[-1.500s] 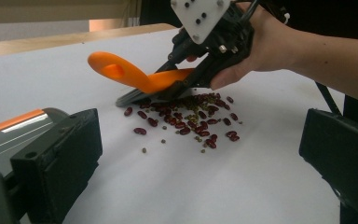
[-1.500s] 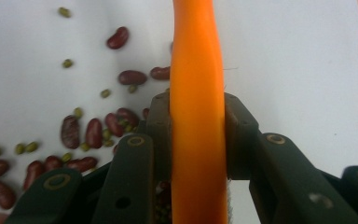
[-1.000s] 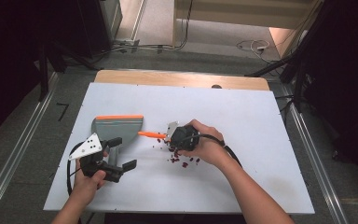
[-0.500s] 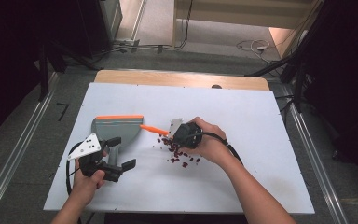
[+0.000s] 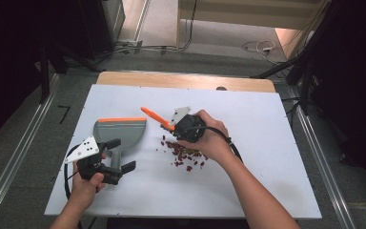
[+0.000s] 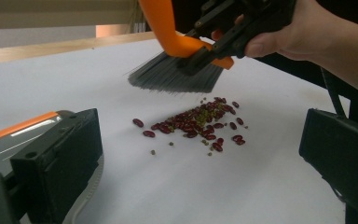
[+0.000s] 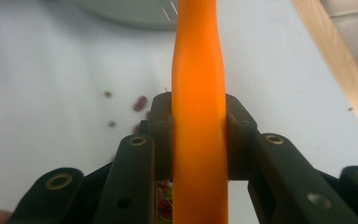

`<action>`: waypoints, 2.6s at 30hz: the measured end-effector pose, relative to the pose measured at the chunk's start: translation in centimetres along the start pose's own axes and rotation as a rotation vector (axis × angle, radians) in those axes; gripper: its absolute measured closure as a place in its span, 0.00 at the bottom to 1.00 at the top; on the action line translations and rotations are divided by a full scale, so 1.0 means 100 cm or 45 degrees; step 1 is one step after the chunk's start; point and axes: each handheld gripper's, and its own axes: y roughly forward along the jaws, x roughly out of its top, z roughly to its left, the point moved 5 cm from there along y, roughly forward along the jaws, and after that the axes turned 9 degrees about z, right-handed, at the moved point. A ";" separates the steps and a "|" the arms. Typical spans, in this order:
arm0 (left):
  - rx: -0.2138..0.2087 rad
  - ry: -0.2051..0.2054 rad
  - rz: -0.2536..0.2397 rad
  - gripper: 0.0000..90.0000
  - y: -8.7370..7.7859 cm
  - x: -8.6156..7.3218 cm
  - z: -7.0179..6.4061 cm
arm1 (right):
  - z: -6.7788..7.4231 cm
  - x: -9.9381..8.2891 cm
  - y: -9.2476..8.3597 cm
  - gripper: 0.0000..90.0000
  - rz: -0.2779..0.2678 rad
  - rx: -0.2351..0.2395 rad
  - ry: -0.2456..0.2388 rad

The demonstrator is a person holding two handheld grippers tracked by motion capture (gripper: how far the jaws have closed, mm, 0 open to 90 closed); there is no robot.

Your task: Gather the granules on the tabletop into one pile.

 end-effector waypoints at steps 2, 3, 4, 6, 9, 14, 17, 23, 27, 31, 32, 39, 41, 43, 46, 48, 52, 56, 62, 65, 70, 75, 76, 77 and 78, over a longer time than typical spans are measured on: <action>0.004 -0.005 -0.006 0.00 -0.001 0.000 0.001 | 0.004 0.004 -0.008 0.76 -0.015 0.128 0.154; 0.006 -0.003 -0.005 0.00 -0.002 0.000 0.002 | 0.004 0.004 -0.008 0.76 -0.015 0.128 0.154; 0.007 -0.003 -0.007 0.00 -0.003 0.001 0.002 | 0.005 0.005 -0.009 0.76 -0.014 0.166 0.186; 0.010 0.000 -0.007 0.00 -0.003 0.001 0.002 | 0.009 0.008 -0.013 0.76 -0.009 0.261 0.267; 0.011 -0.002 -0.007 0.00 -0.002 0.001 0.002 | 0.023 0.014 -0.006 0.76 0.030 0.364 0.365; 0.011 0.001 -0.004 0.00 -0.002 0.001 0.001 | 0.037 0.018 0.005 0.76 0.031 0.506 0.470; 0.011 0.003 -0.002 0.00 -0.002 0.000 0.002 | 0.043 0.021 0.015 0.76 0.060 0.535 0.540; 0.008 0.002 0.002 0.00 -0.002 0.000 0.001 | 0.047 0.018 0.039 0.76 0.097 0.659 0.679; 0.009 0.004 0.008 0.00 0.000 -0.001 0.001 | 0.039 0.011 0.049 0.76 0.112 0.602 0.712; 0.009 0.003 0.011 0.00 0.000 -0.001 0.001 | 0.029 0.002 0.054 0.76 0.146 0.575 0.768; 0.009 0.002 0.011 0.00 0.000 -0.001 0.001 | 0.027 -0.001 0.054 0.76 0.145 0.573 0.780; 0.009 0.004 0.015 0.00 0.001 -0.001 0.000 | 0.016 -0.016 0.054 0.75 0.148 0.531 0.824; 0.009 0.005 0.017 0.00 0.001 -0.001 0.000 | 0.013 -0.020 0.053 0.75 0.154 0.524 0.836; 0.007 0.005 0.018 0.00 0.001 -0.001 -0.001 | 0.009 -0.023 0.053 0.75 0.149 0.513 0.845; 0.008 0.004 0.018 0.00 0.001 -0.001 -0.001 | 0.003 -0.030 0.052 0.75 0.152 0.511 0.867; 0.007 0.006 0.020 0.00 0.002 -0.002 -0.001 | 0.001 -0.034 0.051 0.75 0.154 0.508 0.881; 0.006 0.007 0.021 0.00 0.002 -0.002 -0.001 | -0.004 -0.041 0.050 0.75 0.151 0.496 0.898; 0.008 0.003 0.021 0.00 0.002 -0.002 -0.001 | -0.010 -0.048 0.047 0.75 0.152 0.486 0.919; 0.009 0.004 0.021 0.00 0.002 -0.002 -0.001 | -0.017 -0.056 0.045 0.75 0.155 0.466 0.941; 0.010 0.004 0.020 0.00 0.002 -0.002 -0.001 | -0.018 -0.058 0.043 0.75 0.157 0.462 0.945; 0.010 0.002 0.021 0.00 0.002 -0.002 0.000 | -0.018 -0.053 0.034 0.76 0.122 0.494 0.958; 0.007 0.004 0.019 0.00 0.003 -0.001 -0.001 | -0.016 -0.033 0.027 0.76 0.085 0.522 0.945; 0.007 0.005 0.020 0.00 0.003 -0.001 -0.001 | -0.013 -0.022 0.027 0.76 0.074 0.540 0.932; 0.005 0.005 0.017 0.00 0.003 -0.001 -0.001 | -0.013 -0.022 0.027 0.76 0.074 0.540 0.932; 0.006 0.005 0.018 0.00 0.003 -0.001 -0.001 | -0.011 -0.016 0.028 0.76 0.069 0.552 0.934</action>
